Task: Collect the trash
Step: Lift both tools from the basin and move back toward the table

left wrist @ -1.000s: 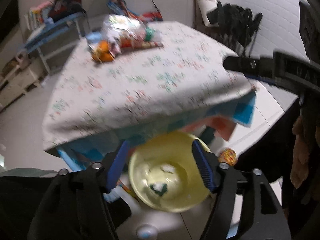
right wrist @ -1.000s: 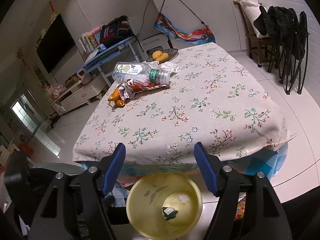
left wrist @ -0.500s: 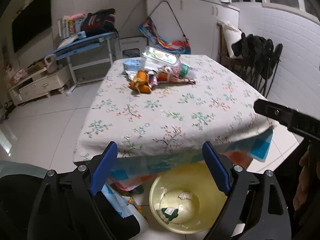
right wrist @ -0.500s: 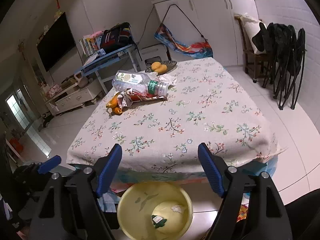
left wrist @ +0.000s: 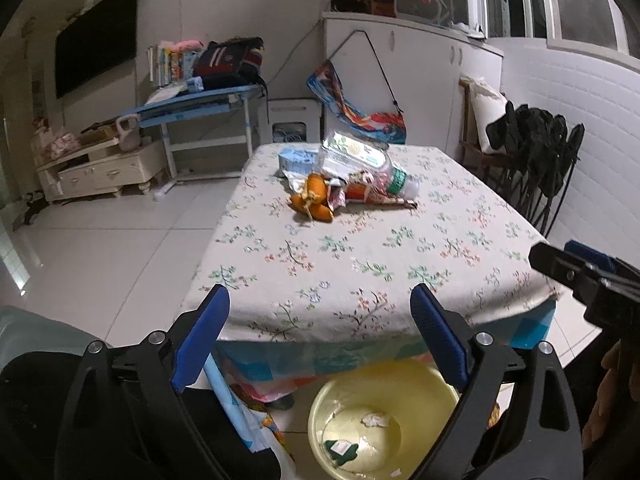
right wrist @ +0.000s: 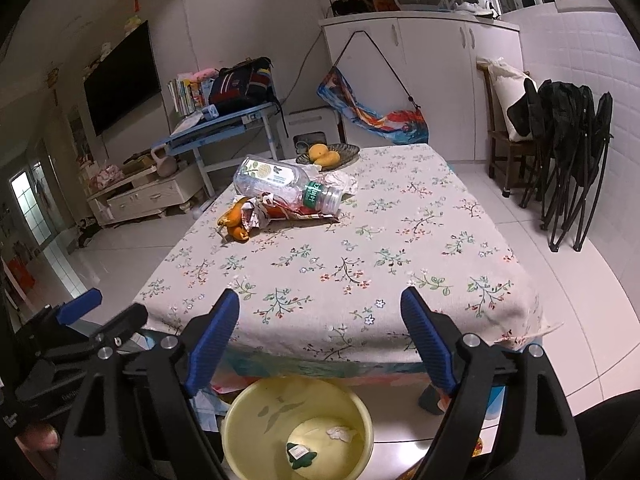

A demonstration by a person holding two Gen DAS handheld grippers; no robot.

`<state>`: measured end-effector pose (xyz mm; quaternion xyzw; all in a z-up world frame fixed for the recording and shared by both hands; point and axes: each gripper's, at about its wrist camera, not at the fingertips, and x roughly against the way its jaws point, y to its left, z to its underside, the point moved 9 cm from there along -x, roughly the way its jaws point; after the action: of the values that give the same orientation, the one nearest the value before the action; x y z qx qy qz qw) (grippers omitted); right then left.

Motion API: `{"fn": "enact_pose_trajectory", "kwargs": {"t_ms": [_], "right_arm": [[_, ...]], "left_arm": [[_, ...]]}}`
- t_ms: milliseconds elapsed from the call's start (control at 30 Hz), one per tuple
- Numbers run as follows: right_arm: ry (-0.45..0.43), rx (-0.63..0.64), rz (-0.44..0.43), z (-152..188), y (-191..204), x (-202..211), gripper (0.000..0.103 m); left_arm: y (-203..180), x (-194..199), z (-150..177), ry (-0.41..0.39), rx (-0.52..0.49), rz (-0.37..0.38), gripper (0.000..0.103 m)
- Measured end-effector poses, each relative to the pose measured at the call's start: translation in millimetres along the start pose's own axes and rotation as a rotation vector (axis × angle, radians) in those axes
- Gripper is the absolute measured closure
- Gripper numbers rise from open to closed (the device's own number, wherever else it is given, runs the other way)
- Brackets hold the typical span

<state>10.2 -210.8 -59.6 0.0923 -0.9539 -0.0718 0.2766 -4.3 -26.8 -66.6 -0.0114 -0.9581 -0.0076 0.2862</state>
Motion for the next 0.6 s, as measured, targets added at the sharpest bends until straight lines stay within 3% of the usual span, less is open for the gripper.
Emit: {"fn": "enact_pose_trajectory", "kwargs": {"t_ms": [600], "right_arm": [[-0.029, 0.031, 0.010, -2.7, 7.1, 4.2, 0.021]], "left_arm": [[5.3, 9.1, -11.6, -0.055, 0.016, -0.022, 0.011]]}}
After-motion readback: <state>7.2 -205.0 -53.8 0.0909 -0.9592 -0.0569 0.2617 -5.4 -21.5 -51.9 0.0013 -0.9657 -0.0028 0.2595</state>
